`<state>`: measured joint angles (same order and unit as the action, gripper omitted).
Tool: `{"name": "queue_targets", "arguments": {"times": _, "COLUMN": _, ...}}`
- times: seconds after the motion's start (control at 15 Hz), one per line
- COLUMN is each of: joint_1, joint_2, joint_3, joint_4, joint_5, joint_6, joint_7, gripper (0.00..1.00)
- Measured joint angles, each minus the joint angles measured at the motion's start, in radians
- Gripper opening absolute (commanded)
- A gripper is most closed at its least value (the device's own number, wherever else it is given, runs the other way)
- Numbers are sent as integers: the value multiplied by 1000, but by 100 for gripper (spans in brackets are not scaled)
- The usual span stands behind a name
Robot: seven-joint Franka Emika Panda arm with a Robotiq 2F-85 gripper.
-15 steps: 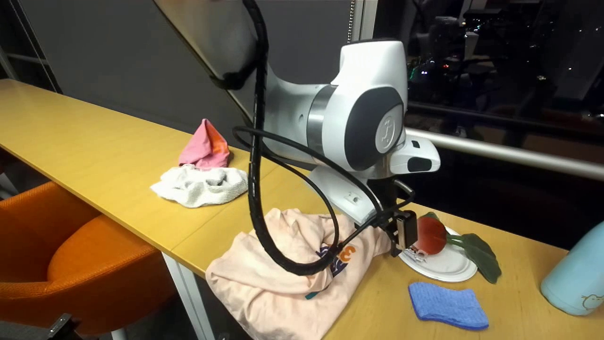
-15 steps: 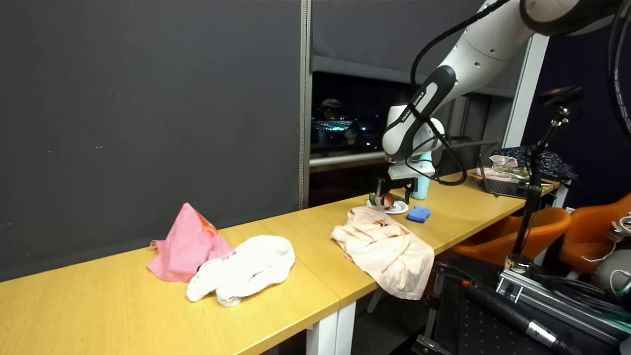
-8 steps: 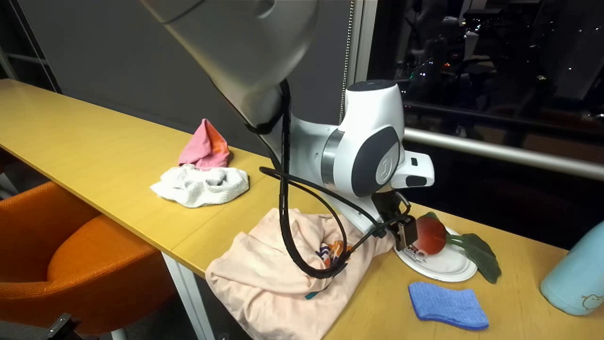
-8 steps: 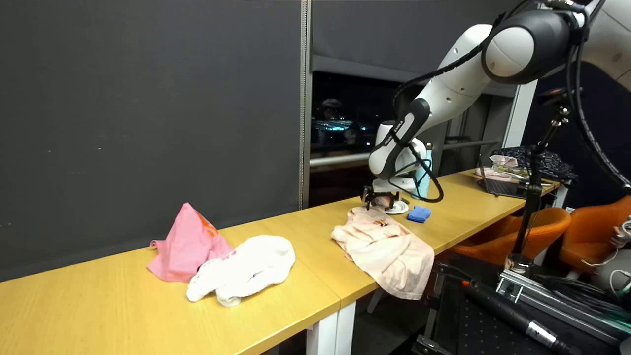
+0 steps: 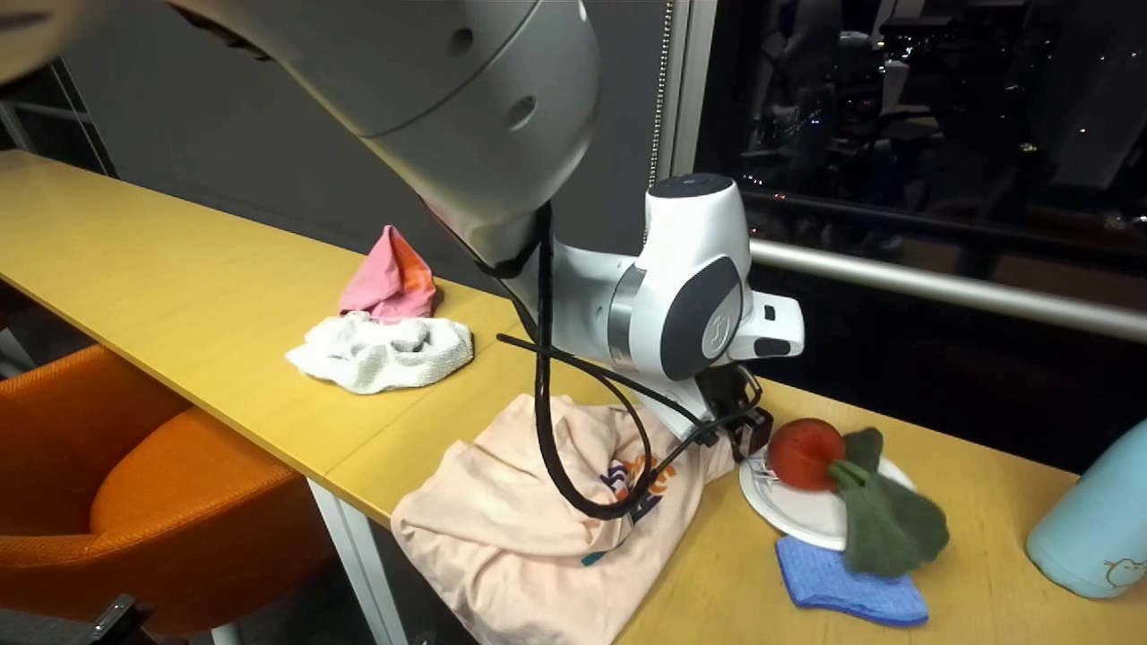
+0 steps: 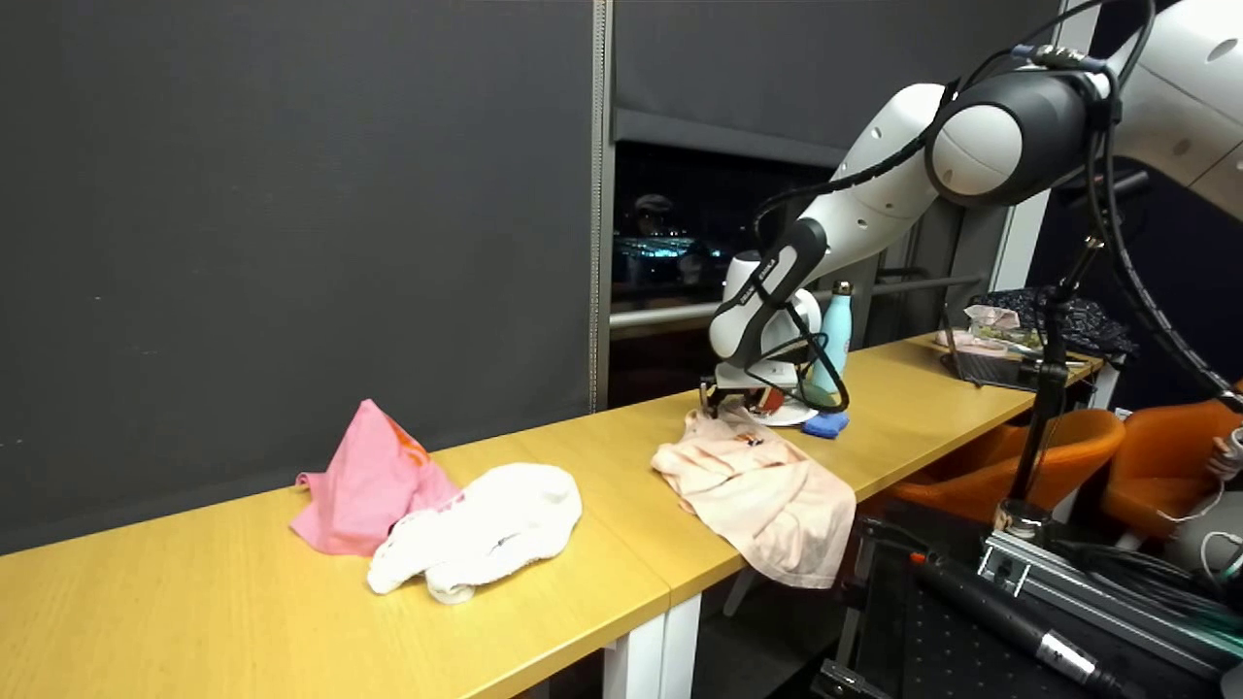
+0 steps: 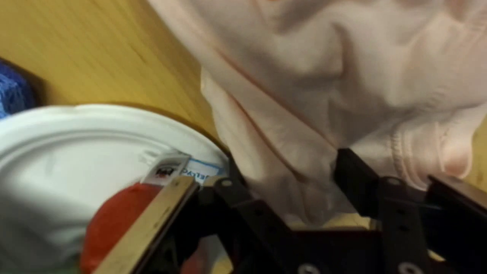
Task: Fold the light pink shirt on the right and then move it to the left
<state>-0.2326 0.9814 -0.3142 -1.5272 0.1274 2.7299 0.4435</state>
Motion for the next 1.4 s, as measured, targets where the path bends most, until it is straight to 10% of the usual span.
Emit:
{"name": "queue_targets", "arguments": {"times": 0.33, "joint_1": -2, "joint_2": -7, "joint_3": 0, "joint_4": 13, "joint_5": 11, "joint_6": 3, "joint_7": 0, "gripper": 0}}
{"name": "queue_targets", "arguments": {"times": 1.4, "joint_1": -37, "joint_2": -136, "joint_3": -49, "joint_4": 87, "joint_5": 20, "joint_6": -32, "joint_7": -1, "gripper": 1}}
